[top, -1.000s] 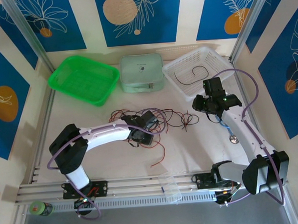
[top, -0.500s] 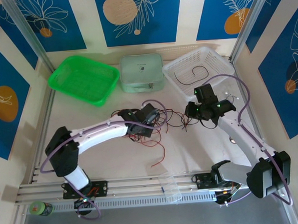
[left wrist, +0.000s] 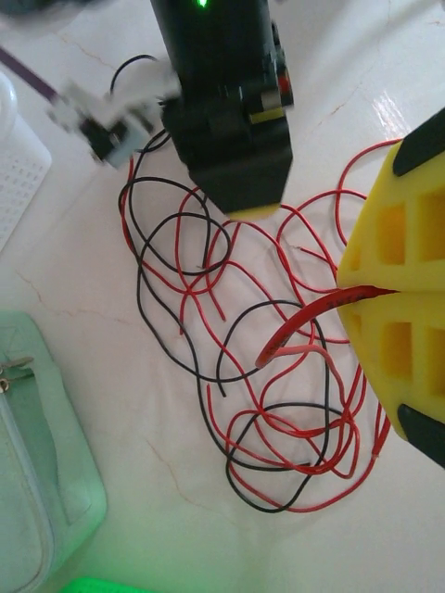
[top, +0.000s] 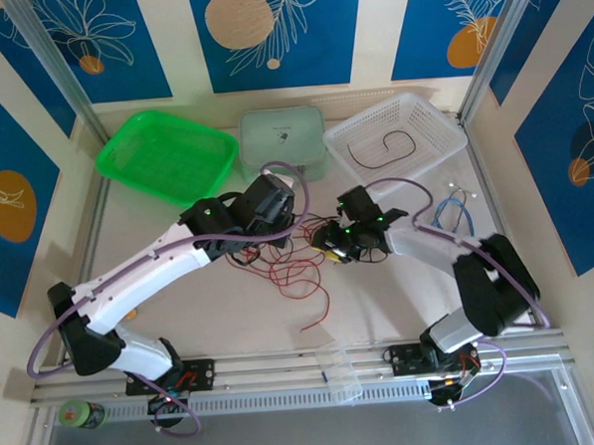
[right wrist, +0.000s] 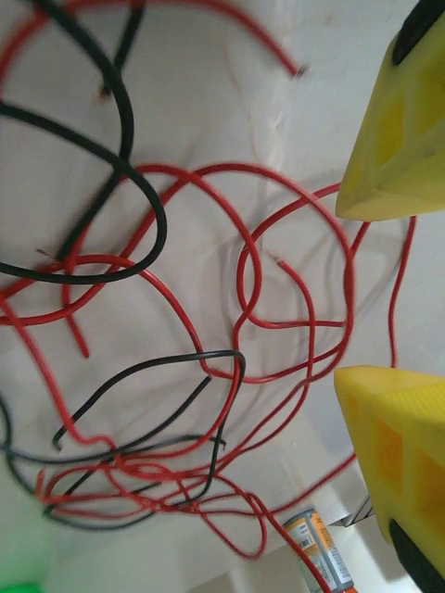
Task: Untangle the cables
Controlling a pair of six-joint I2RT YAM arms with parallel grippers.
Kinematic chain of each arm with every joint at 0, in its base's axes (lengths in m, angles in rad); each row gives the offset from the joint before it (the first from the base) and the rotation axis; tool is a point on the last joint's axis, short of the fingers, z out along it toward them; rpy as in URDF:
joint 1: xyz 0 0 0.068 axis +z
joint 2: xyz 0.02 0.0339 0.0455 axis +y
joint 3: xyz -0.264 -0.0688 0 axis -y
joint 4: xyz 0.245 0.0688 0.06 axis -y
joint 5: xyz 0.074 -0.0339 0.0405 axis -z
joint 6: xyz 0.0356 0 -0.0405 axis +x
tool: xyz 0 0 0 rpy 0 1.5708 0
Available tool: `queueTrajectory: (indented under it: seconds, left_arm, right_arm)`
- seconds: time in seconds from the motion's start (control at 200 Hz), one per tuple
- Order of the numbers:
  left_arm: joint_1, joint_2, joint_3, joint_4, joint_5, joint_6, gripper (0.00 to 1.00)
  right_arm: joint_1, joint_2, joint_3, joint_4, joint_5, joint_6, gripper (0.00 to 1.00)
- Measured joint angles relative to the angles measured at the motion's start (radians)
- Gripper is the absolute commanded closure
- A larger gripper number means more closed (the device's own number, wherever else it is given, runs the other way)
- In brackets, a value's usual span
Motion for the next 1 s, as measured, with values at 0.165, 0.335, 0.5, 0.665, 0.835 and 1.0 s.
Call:
queueTrajectory:
  seconds: [0.165,0.335,0.5,0.665,0.835,1.0]
  left_arm:
    - [0.002,-0.034,0.090,-0.026,-0.010,0.034,1.00]
    - [0.003,-0.072,0.206,-0.029,-0.008,0.076,1.00]
    - [0.003,-0.089,0.284,-0.037,-0.005,0.111,1.00]
    - [0.003,-0.095,0.328,-0.048,-0.005,0.144,1.00]
    - [0.003,-0.099,0.398,-0.059,-0.032,0.178,0.99]
    - [0.003,-0.143,0.415,-0.063,-0.119,0.206,0.98]
  right_arm:
    - [0.064,0.144,0.090,0.072,-0.027,0.050,0.55]
    - [0.109,0.232,0.220,0.109,-0.029,0.077,0.56]
    - [0.125,0.289,0.301,0.155,-0.023,0.121,0.56]
    - [0.124,0.360,0.368,0.170,-0.019,0.160,0.96]
    - [0.117,0.410,0.382,0.154,0.006,0.182,1.00]
    - [0.095,0.403,0.364,0.107,0.070,0.158,1.00]
